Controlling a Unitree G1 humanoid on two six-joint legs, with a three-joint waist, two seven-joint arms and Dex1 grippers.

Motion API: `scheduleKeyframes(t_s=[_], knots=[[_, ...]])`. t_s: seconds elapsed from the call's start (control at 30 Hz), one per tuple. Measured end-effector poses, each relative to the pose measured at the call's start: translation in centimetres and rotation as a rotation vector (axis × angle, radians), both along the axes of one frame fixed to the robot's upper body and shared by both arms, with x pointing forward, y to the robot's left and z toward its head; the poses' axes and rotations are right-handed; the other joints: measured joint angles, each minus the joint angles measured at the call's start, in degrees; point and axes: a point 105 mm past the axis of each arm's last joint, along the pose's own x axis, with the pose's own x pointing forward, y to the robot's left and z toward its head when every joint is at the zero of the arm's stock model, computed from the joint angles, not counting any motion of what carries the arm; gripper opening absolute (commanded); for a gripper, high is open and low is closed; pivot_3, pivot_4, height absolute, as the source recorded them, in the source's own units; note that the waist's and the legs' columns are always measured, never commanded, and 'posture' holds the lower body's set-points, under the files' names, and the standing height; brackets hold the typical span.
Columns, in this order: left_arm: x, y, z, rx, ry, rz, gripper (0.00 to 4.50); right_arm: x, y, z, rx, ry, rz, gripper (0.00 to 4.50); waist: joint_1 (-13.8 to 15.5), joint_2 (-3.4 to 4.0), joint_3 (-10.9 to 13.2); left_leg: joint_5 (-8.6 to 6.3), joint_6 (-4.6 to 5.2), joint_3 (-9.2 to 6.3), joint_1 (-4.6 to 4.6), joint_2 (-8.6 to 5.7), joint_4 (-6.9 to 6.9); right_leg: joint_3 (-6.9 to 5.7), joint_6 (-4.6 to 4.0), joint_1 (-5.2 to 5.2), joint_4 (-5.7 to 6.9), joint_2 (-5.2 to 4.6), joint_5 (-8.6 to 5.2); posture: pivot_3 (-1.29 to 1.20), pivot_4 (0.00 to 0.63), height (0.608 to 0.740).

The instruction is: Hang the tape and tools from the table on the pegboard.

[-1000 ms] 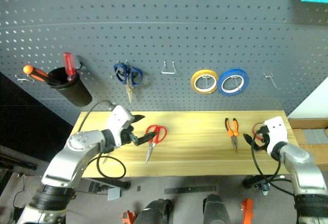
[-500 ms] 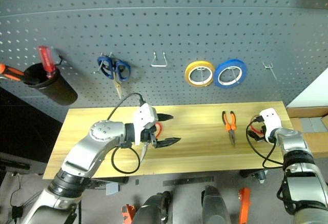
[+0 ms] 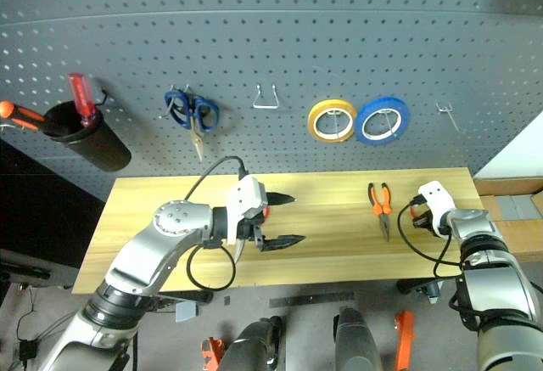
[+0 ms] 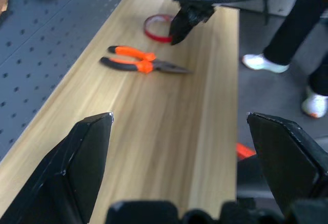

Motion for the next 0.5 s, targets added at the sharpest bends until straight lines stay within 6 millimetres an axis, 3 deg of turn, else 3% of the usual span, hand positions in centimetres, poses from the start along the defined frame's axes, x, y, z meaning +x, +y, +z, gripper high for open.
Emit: scheduleKeyframes(t_s=[0.2, 0.37, 0.5], knots=[[-0.1, -0.2, 0.4, -0.002, -0.010, 0.002, 4.50, 0.3, -0.2, 0.2, -0.043, -0.040, 0.008, 0.01, 0.1, -0.34, 0.4, -0.01, 0.02, 0.00, 0.00, 0.04, 0.00, 0.01, 0.00, 0.01, 0.01, 0.01, 0.00, -0.07, 0.363, 0.740], [0.6, 0.4, 1.1, -0.021, -0.043, 0.066, 4.50, 0.7, -0.1, 1.3, -0.095, -0.137, 0.059, 0.01, 0.1, -0.69, 2.4, -0.02, 0.03, 0.02, -0.01, 0.09, 0.03, 0.07, -0.02, 0.00, 0.04, 0.05, 0.06, -0.07, 0.404, 0.740], [0.7, 0.1, 1.5, -0.047, -0.056, 0.087, 4.50, -1.1, 0.7, 2.5, -0.123, -0.239, 0.087, 0.01, 0.5, -0.29, 3.6, -0.01, 0.01, -0.01, -0.35, 0.11, 0.03, 0.04, -0.01, -0.34, 0.07, 0.03, 0.06, -0.07, 0.421, 0.740]])
